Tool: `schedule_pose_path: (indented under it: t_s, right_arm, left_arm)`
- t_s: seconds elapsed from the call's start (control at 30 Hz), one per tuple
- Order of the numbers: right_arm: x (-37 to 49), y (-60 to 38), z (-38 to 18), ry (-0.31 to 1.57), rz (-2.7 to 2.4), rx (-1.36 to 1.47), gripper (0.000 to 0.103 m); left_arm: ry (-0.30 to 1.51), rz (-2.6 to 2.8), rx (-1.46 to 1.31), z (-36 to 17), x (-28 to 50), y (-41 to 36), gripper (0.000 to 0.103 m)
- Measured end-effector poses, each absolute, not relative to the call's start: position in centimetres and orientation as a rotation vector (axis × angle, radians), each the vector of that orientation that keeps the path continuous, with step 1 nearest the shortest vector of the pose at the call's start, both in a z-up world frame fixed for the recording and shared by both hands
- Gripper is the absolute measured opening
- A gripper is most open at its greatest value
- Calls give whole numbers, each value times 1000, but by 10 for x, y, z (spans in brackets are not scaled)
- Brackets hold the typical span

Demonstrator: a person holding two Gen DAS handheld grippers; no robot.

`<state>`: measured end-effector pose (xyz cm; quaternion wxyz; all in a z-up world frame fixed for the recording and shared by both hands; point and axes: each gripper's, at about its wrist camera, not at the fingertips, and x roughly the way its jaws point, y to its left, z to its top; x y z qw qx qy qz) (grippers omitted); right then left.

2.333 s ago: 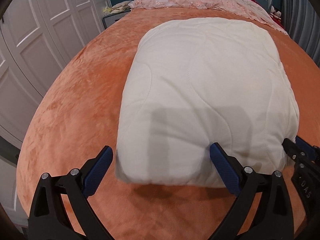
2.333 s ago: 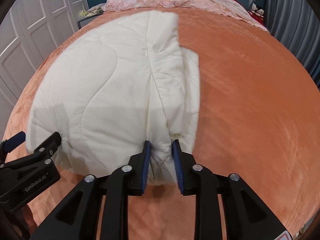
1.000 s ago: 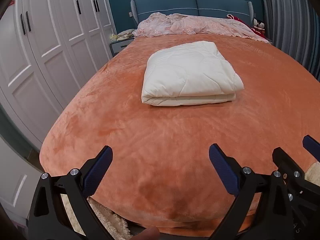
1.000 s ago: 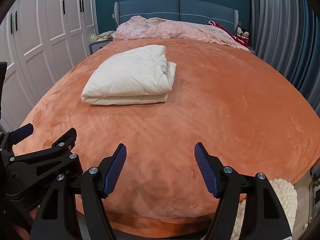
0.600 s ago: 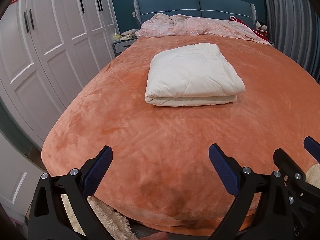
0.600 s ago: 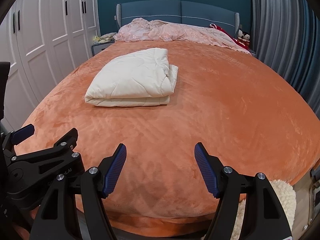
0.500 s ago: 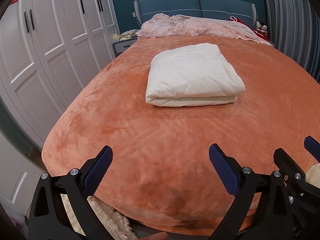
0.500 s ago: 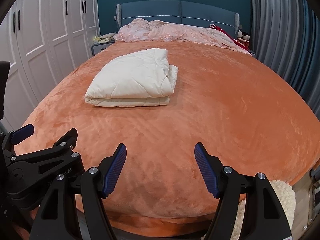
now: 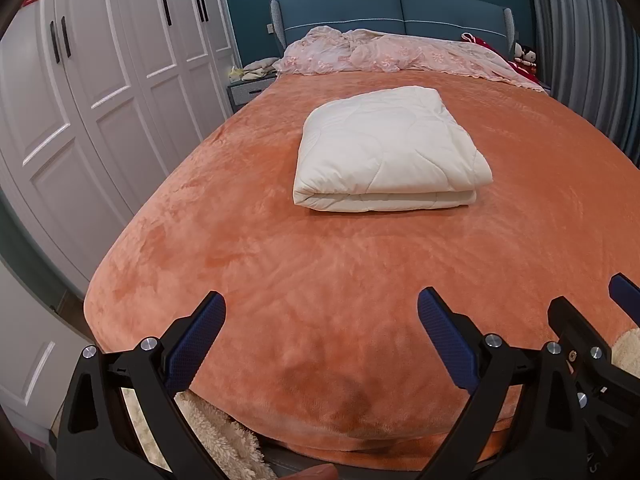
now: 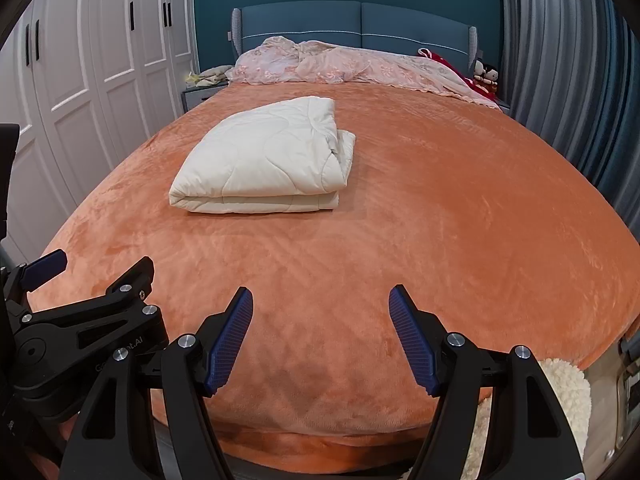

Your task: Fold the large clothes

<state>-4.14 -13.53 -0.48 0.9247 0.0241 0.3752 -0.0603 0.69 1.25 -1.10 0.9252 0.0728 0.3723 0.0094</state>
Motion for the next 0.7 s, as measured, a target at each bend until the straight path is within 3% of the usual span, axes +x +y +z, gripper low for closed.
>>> schedule_pose_path:
  t_s: [0.7]
  right_arm:
    - [-42,-137,-4,769,-121,50,69]
  left_arm:
    - [765,23,146,-11,6,14,93]
